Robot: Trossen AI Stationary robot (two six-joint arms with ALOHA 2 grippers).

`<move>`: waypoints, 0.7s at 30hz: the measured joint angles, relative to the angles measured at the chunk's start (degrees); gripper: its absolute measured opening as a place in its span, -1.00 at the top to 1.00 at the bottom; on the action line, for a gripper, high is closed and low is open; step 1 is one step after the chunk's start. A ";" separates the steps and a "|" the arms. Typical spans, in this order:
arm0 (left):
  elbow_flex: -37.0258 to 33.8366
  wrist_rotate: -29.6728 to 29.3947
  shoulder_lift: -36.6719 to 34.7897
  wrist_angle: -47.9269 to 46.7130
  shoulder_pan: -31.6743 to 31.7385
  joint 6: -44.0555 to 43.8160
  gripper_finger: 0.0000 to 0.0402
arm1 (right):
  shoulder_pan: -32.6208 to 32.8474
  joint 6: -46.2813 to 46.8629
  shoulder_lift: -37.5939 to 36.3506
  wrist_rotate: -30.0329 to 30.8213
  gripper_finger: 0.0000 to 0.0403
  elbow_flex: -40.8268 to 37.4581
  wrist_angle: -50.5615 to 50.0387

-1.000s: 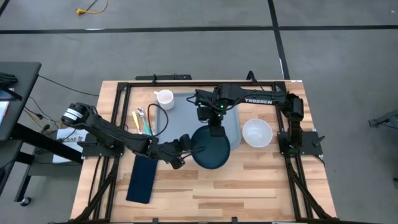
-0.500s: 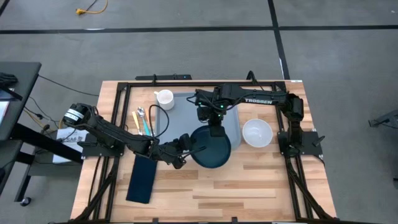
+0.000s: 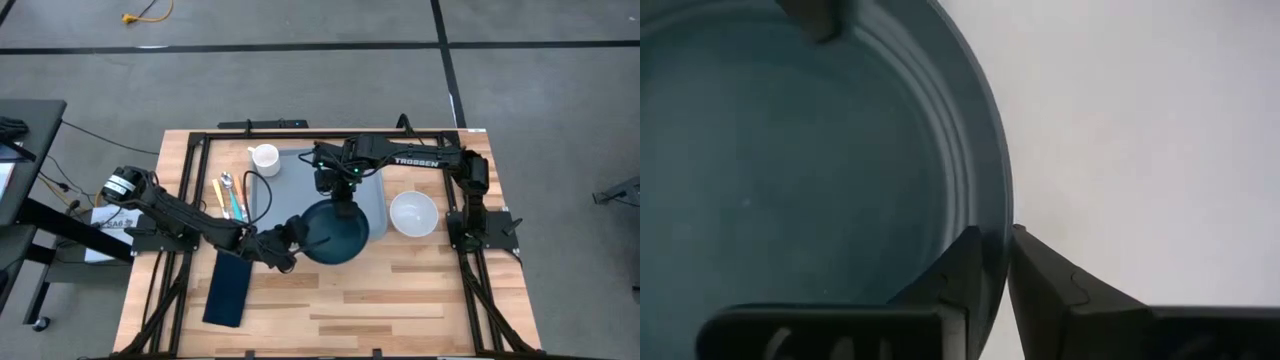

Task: Set up tray
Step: Put the black plate on the gray tray to the bottom right of the white mug

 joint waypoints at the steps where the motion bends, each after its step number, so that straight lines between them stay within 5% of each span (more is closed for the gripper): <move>1: 0.00 -0.40 -0.01 -0.34 -0.20 -0.04 0.97 | 0.00 0.00 0.00 -0.02 0.76 -0.02 0.16; 7: 0.02 -2.95 -0.06 -1.31 -1.03 -0.20 0.98 | 0.02 0.07 0.07 -0.07 0.55 -0.07 0.71; 21: 0.17 -3.23 -0.21 -11.53 -0.88 -10.28 0.98 | -0.97 -2.51 -0.17 2.51 -0.28 -0.15 0.77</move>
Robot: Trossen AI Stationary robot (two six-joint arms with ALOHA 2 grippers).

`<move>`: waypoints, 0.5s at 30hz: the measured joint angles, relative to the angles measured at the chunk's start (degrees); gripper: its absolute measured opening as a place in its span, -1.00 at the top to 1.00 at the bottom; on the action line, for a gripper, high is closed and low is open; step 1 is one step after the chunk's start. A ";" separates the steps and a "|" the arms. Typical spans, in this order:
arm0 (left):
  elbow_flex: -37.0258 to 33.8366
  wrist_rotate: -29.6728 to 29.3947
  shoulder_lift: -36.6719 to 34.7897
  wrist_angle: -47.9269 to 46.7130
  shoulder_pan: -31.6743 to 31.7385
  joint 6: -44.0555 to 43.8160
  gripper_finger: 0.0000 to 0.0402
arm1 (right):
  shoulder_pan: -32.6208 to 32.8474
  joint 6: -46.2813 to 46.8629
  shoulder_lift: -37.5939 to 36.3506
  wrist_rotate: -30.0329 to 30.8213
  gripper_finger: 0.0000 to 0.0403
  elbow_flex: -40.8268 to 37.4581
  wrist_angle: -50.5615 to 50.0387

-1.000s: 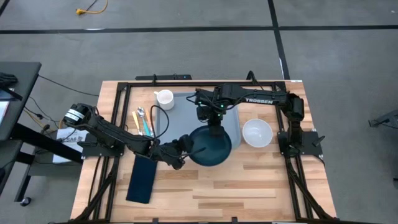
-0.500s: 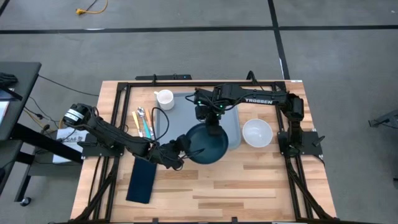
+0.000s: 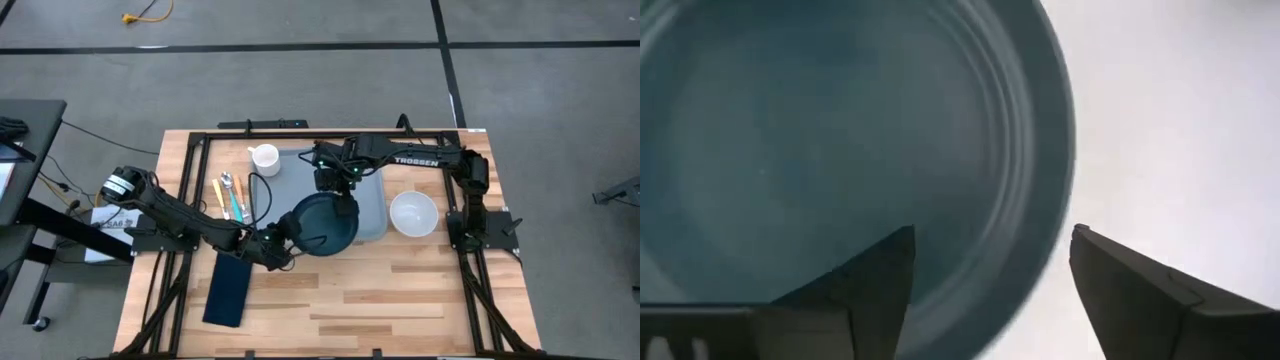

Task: Set up tray
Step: Put the black plate on the gray tray to the bottom right of the white mug

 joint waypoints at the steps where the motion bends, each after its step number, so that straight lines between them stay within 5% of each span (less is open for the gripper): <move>1: 0.00 0.13 0.00 -1.19 0.02 -1.26 0.98 | -0.35 0.02 -0.04 0.12 -0.29 0.02 0.16; 15: 0.00 -2.48 0.00 -14.57 0.38 -17.78 0.97 | -7.42 2.41 -1.07 0.18 -0.29 0.08 3.24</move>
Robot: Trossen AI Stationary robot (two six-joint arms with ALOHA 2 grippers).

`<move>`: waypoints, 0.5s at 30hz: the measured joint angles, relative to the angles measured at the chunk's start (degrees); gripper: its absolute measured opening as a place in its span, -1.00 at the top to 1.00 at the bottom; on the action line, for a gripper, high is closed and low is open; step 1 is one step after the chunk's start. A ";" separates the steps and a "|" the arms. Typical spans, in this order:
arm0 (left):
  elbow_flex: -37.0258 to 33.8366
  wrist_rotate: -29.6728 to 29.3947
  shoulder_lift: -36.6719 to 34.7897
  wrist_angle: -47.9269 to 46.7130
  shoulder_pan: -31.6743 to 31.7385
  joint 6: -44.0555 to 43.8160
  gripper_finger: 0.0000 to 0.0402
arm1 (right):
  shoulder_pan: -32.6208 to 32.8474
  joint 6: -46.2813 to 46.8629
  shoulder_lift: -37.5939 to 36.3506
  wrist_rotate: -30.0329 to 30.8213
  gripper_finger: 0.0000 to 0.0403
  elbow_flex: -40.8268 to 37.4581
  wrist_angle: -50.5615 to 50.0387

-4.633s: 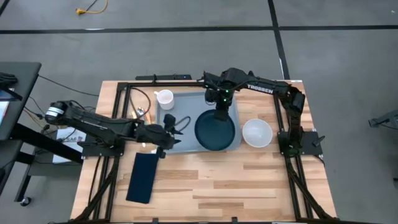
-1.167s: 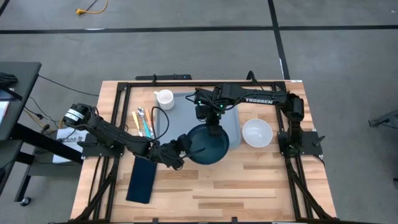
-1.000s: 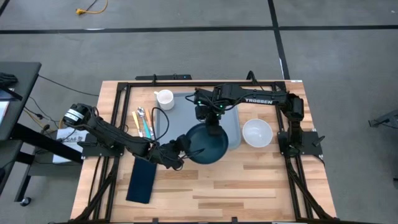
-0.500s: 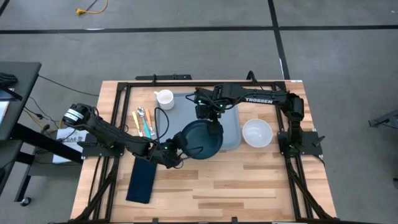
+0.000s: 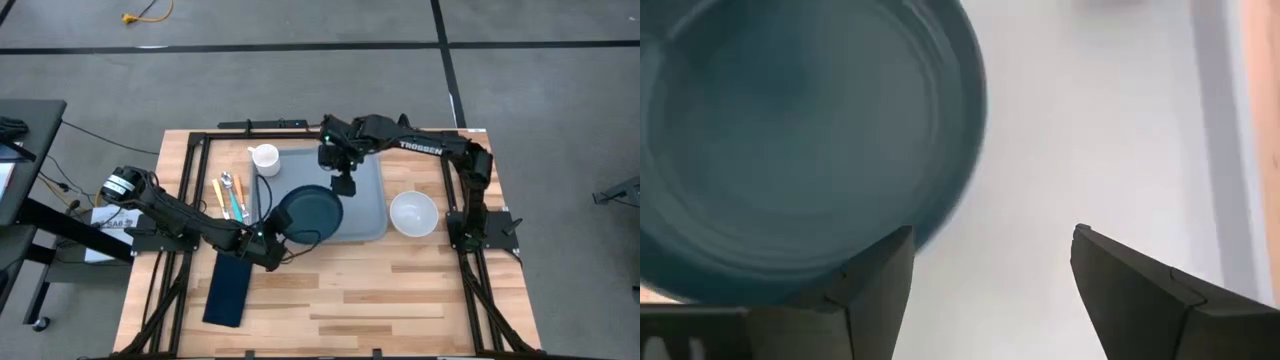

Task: Set up tray
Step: Put the black plate on the gray tray to the bottom right of the white mug

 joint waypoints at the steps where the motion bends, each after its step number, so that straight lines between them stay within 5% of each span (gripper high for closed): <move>1: 0.00 -0.89 0.00 -0.72 0.27 -1.05 0.97 | -0.63 0.58 0.04 0.07 -0.29 -0.02 -0.07; 15: -0.39 -1.85 0.02 -11.17 7.50 -5.75 0.94 | -5.78 3.69 0.04 0.07 -0.29 -0.02 -2.99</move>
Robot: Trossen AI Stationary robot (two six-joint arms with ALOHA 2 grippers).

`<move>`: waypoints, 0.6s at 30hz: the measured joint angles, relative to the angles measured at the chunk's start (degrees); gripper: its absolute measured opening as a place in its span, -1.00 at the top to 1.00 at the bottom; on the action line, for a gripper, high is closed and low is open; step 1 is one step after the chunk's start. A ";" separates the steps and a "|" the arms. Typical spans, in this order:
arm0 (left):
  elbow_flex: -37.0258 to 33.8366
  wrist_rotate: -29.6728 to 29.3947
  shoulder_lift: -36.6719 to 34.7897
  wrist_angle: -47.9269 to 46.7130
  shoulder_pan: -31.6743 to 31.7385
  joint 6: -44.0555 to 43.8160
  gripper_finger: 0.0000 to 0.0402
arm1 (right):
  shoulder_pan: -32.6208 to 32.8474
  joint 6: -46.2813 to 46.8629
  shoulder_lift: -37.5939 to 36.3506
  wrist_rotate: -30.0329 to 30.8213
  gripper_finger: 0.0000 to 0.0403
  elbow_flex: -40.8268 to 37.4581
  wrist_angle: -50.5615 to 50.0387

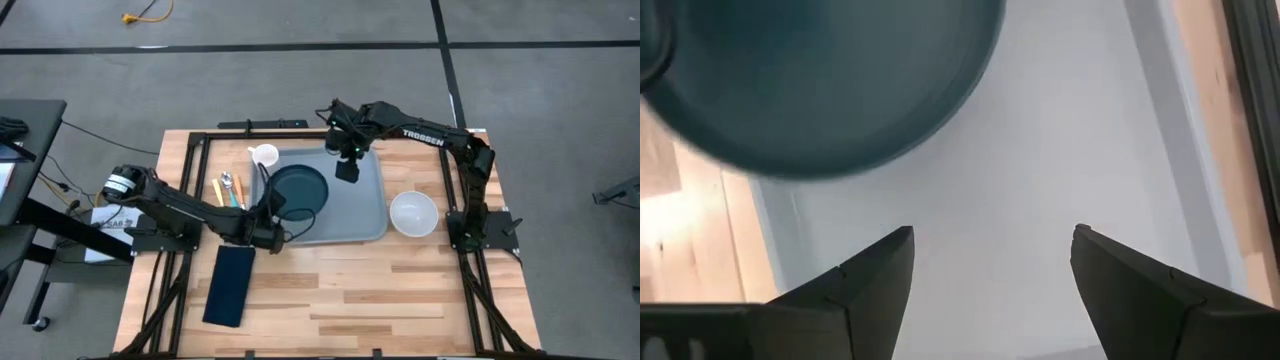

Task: Set up tray
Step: Put the black plate on the gray tray to the bottom right of the white mug

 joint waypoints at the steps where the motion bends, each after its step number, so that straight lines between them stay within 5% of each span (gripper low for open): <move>1: -0.28 0.17 0.00 0.01 0.58 0.43 0.94 | -0.07 0.00 0.00 0.00 -0.29 0.00 -0.18; 6: -2.64 4.10 0.04 3.39 2.67 3.28 0.94 | 0.11 0.00 0.02 -0.04 -0.29 0.00 -0.32; 18: -4.17 2.63 4.86 8.62 3.20 10.03 0.94 | 0.62 0.01 0.02 -0.17 -0.29 0.00 -0.46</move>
